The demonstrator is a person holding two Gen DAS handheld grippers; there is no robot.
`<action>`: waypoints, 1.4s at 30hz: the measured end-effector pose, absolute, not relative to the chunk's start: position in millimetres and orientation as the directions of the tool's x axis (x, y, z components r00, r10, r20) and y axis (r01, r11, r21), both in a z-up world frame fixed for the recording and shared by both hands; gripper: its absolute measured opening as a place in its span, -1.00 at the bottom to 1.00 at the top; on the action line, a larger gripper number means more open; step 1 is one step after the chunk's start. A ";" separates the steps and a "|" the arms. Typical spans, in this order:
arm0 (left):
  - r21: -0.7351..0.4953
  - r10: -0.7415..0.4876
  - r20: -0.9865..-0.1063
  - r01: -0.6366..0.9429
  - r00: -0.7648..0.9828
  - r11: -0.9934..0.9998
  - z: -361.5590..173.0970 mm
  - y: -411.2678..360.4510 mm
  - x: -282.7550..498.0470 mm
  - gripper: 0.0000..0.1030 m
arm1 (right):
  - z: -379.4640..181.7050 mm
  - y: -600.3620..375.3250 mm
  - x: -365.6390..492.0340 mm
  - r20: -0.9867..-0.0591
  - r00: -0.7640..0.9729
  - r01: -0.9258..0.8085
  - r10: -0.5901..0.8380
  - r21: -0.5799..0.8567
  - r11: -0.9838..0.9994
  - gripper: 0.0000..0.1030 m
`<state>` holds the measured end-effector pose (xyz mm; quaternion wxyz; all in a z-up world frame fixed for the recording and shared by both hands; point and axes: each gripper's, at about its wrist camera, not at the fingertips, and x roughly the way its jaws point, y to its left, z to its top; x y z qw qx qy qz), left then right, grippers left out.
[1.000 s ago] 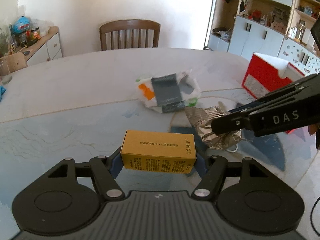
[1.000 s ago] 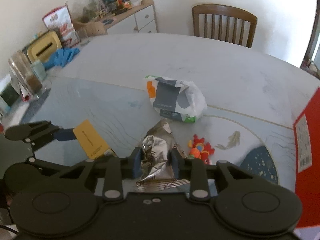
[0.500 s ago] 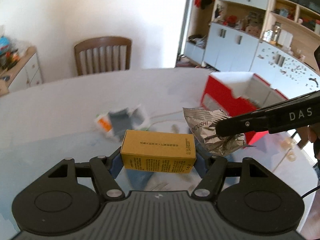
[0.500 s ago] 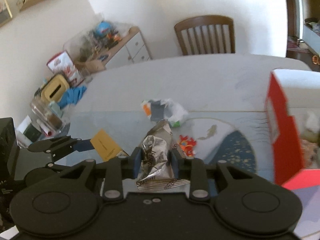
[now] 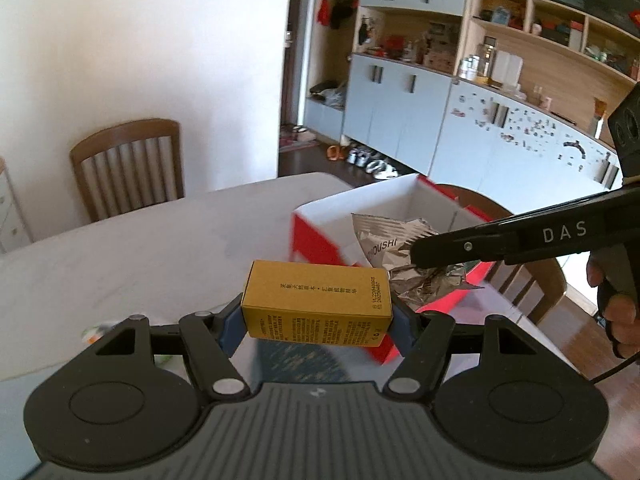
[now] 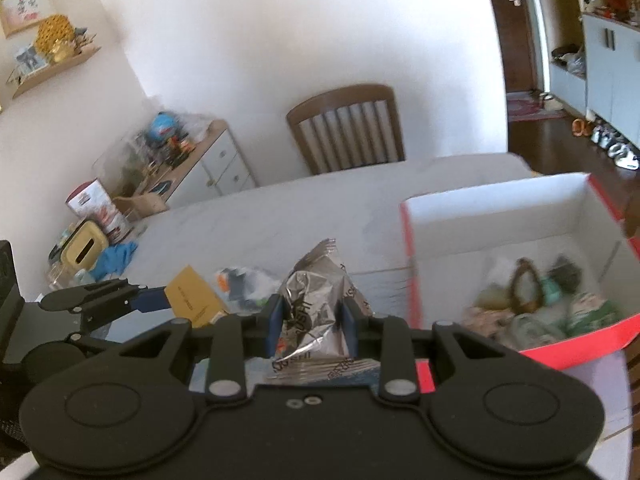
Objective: Organize objects
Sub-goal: 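Carry the yellow box and foil bag over the red box, then lower the yellow box and foil bag into the box and open both grippers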
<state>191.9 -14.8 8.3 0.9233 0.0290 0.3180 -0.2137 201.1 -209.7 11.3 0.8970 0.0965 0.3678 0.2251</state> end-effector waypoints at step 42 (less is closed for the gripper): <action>-0.022 -0.269 -0.813 0.434 0.517 0.901 -84.8 -236.0 344.5 0.36 | -75.7 -362.5 327.8 -0.757 0.594 -0.183 0.273 0.203 0.962 -0.43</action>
